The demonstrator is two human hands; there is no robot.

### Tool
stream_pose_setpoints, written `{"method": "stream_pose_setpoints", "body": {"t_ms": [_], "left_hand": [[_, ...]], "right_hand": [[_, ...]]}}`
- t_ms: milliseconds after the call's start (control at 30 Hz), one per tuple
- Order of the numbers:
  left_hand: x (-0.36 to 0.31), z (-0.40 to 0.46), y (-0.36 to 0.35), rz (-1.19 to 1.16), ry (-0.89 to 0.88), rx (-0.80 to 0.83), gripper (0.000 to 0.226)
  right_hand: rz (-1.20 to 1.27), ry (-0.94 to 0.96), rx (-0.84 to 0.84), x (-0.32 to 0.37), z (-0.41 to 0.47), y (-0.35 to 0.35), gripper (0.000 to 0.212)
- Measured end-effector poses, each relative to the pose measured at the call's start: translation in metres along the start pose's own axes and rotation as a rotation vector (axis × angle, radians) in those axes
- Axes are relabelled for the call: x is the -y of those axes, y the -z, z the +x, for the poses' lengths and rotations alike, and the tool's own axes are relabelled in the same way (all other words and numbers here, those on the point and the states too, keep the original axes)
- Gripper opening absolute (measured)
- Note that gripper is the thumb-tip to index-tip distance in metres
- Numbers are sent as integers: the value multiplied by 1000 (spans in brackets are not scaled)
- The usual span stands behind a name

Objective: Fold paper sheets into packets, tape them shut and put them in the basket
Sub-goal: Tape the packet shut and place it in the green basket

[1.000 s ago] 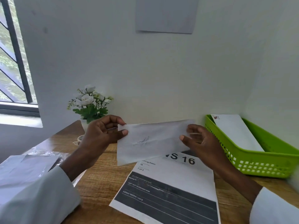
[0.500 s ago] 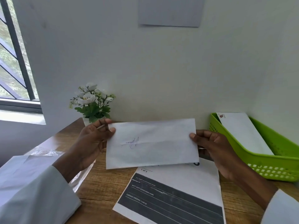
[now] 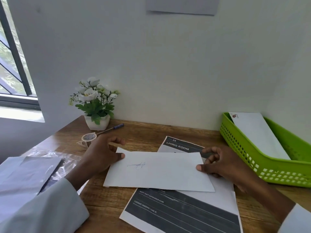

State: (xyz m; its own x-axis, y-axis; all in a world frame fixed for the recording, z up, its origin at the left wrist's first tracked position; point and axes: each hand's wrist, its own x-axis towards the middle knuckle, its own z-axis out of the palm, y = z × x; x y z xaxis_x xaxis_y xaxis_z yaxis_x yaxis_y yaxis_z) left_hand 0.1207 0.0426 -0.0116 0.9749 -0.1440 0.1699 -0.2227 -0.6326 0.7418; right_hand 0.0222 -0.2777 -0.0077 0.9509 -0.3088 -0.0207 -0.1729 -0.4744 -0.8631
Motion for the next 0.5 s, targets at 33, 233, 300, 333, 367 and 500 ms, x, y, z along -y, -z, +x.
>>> {"method": "stream_pose_setpoints", "body": {"t_ms": [33,233,300,333,367,500], "left_hand": [[-1,-1,1,72,-29,3,32],[-6,-1,6,231,-192,61,26],[-4,4,9,209,-232,13,23],[-3,6,11,191,-242,-21,19],[-3,6,13,180,-245,-56,15],[2,9,24,255,-314,-209,4]], "right_hand": [[-115,41,-19,0,0,1,48],[-507,233,-86,19,1,-2,47],[-492,296,-76,39,4,-13,36],[-512,331,-77,51,6,-20,31],[-528,372,-77,63,8,-28,26],[-476,528,-28,103,25,-73,21]]}}
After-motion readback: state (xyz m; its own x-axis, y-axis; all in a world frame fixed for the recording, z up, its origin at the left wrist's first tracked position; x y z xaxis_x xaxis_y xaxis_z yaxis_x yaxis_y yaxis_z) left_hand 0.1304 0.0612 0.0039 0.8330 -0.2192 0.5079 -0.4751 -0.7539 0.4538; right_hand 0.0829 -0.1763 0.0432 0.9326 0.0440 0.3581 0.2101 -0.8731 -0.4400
